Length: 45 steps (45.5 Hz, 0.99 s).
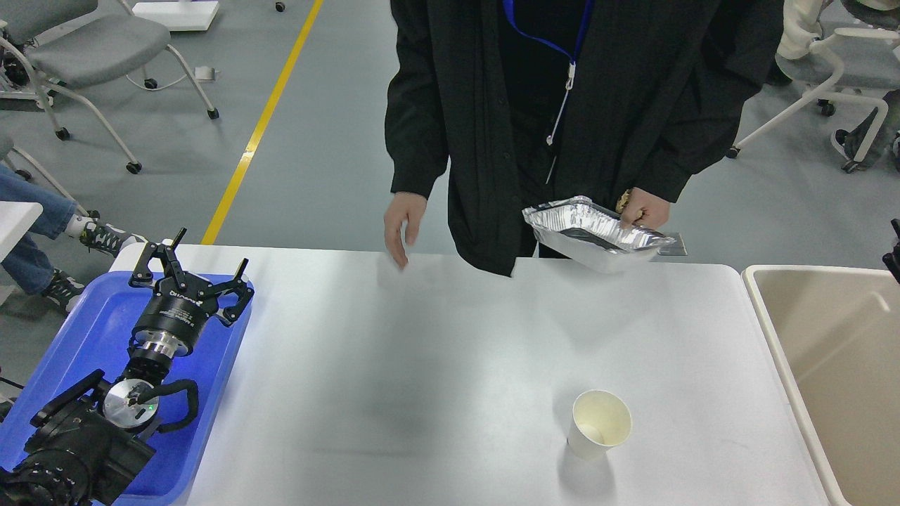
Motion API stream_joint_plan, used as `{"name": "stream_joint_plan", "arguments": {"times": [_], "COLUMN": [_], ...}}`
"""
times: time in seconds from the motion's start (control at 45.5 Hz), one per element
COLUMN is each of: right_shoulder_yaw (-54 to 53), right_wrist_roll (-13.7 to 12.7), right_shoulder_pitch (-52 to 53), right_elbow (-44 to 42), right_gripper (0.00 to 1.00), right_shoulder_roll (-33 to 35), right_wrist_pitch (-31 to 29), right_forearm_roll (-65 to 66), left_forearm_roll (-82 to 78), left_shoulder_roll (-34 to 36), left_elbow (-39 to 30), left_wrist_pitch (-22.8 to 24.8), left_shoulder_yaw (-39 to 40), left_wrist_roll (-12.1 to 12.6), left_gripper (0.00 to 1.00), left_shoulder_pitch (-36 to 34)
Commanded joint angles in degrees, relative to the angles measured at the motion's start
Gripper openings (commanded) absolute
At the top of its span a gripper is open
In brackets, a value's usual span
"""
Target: Tidy desktop
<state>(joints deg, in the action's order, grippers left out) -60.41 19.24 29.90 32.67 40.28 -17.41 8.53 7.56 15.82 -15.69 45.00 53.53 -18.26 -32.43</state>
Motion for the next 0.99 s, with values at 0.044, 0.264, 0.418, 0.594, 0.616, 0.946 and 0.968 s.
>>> {"name": "stream_joint_plan", "arguments": {"times": [0.044, 0.264, 0.418, 0.594, 0.616, 0.946, 0.968], "right_shoulder_yaw": [0.0, -0.1, -0.1, -0.1, 0.0, 0.1, 0.1], "right_wrist_roll": [0.0, 0.0, 0.1, 0.1, 0.1, 0.0, 0.0], "right_shoulder_pitch": [0.1, 0.0, -0.2, -0.9, -0.9, -0.3, -0.1], "right_elbow": [0.0, -0.1, 0.0, 0.1, 0.1, 0.6, 0.6], "right_gripper": [1.00, 1.00, 1.00, 1.00, 1.00, 1.00, 1.00], "right_shoulder_roll": [0.0, -0.1, -0.2, -0.6, -0.6, -2.8, -3.2], "right_wrist_pitch": [0.0, -0.1, -0.4, -0.6, -0.7, -0.4, -0.3], "right_forearm_roll": [0.0, 0.0, 0.0, 0.0, 0.0, 0.0, 0.0], "left_forearm_roll": [-0.1, 0.0, 0.0, 0.0, 0.0, 0.0, 0.0], "left_shoulder_roll": [0.1, 0.0, 0.0, 0.0, 0.0, 0.0, 0.0], "left_elbow": [0.0, 0.0, 0.0, 0.0, 0.0, 0.0, 0.0], "left_wrist_pitch": [0.0, 0.0, 0.0, 0.0, 0.0, 0.0, 0.0], "left_shoulder_yaw": [0.0, 0.0, 0.0, 0.0, 0.0, 0.0, 0.0], "left_wrist_roll": [0.1, -0.1, 0.0, -0.1, -0.1, -0.1, -0.1], "left_gripper": [1.00, 1.00, 1.00, 1.00, 1.00, 1.00, 1.00], "left_shoulder_pitch": [0.0, 0.0, 0.0, 0.0, 0.0, 0.0, 0.0]}}
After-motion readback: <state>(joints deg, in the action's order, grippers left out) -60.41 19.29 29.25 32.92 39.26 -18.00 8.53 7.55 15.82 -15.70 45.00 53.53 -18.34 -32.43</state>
